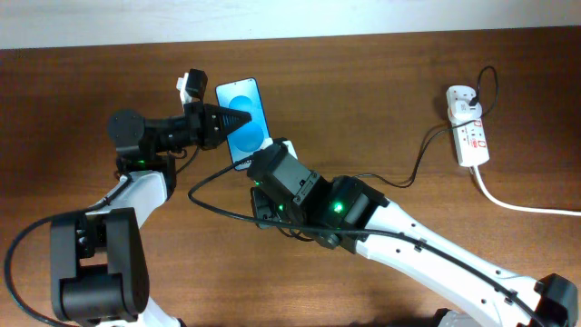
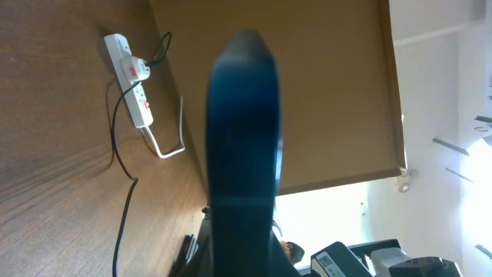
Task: Plug charger to phone and switch on socket
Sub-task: 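Push the USB-C plug up into the phone's bottom port with the right gripper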
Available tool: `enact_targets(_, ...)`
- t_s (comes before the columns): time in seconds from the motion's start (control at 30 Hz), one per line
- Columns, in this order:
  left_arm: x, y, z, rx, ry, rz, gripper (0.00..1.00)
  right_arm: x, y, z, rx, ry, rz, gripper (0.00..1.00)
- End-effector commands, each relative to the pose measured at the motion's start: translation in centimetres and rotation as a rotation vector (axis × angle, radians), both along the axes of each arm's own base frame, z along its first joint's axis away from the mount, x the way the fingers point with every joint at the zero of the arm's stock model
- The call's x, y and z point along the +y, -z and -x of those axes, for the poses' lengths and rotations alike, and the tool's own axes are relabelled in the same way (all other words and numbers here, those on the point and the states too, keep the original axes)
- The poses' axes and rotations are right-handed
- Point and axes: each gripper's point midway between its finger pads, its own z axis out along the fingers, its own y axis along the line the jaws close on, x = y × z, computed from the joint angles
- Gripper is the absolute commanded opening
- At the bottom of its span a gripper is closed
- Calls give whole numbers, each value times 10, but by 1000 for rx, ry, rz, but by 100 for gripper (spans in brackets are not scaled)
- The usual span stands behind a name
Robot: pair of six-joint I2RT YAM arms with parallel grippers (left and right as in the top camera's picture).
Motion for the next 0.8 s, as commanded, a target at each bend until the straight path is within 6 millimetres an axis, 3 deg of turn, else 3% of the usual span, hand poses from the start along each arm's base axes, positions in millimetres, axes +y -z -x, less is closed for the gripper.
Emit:
enact_targets(0.0,1,-8,-2,-53,-2,-6,0,2,-10,-8,-34,8,-15,4)
enact_targets(0.77,1,-6,2,-52,23,-14,0,-1,-18,-15,-74,35,-12,4)
